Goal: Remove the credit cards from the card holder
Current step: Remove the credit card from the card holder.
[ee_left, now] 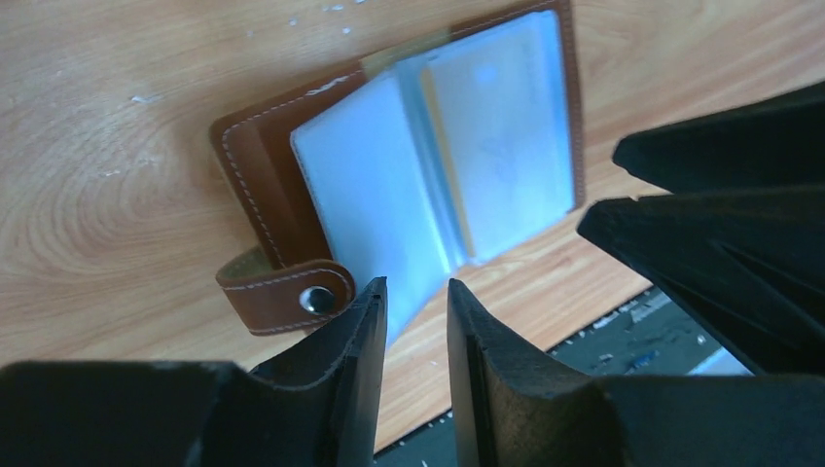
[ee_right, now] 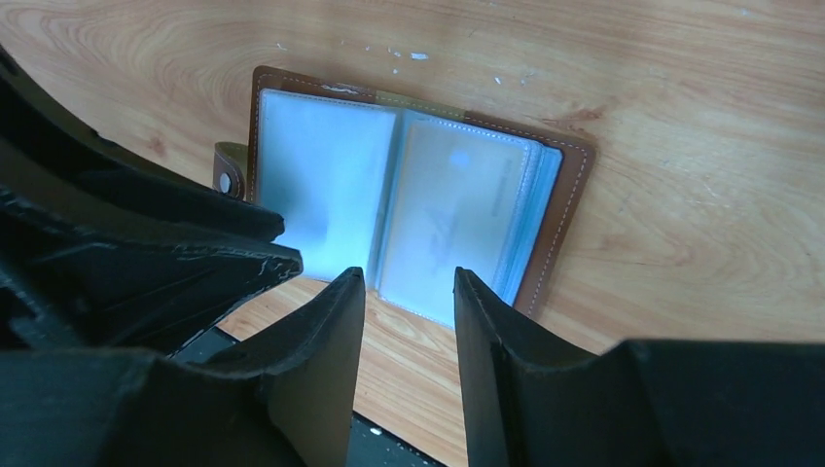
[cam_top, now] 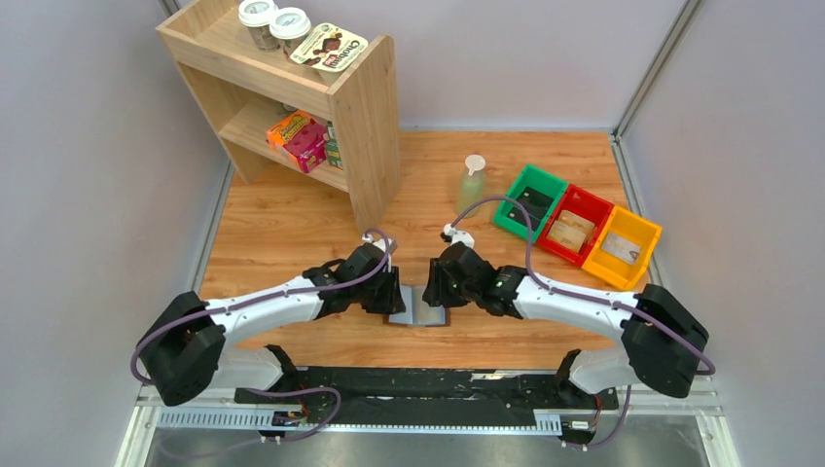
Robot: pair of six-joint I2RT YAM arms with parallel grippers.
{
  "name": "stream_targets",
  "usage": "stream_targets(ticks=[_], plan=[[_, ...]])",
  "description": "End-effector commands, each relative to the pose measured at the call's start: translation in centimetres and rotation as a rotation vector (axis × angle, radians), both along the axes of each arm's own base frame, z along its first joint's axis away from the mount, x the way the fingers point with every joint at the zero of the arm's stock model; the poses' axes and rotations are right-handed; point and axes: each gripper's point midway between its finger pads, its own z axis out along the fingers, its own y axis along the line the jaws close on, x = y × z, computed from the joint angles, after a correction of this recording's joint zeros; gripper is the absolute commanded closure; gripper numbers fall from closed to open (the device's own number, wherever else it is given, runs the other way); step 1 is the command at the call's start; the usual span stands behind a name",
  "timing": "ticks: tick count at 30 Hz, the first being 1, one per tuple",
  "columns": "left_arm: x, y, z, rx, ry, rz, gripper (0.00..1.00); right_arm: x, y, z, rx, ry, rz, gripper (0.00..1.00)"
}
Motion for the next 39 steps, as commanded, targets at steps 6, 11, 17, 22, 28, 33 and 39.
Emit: stream_targets(ticks=[6,11,17,22,28,33,39], plan=[[0.2,1.2,-4.2,0.026,0.054,0.169,0.67,0.6,0.7,-2.0,-0.031,-0.052,-0.062,0.59],[-0.7,1.9,-5.7,0.007,0.102,0.233,0.69,0.4,0.8,-2.9,-0.058,-0.037,-0.05,0.59],[-1.3,2.3,-6.3,-0.019,0.125,0.275,0.69,0.3,0.8,-3.6,-0.086,-0.021,-0.047,0.58],[-1.6,2.6,-6.4,-0.02,0.131,0.282,0.69,0.1,1.3,-3.6,-0.079,-0.017,-0.027,0.55],[-1.7,2.5,-6.7,-0.019,0.14,0.28,0.7,-0.3,2.9,-3.1,-0.014,-0.001,0.019,0.52],[-1.9,2.3,-6.9,-0.018,0.148,0.271,0.7,-0.3,3.8,-2.2,0.038,-0.006,0.038,0.51],[-1.8,2.2,-6.7,-0.026,0.143,0.271,0.7,-0.4,4.8,-0.2,0.109,-0.033,0.066,0.51]])
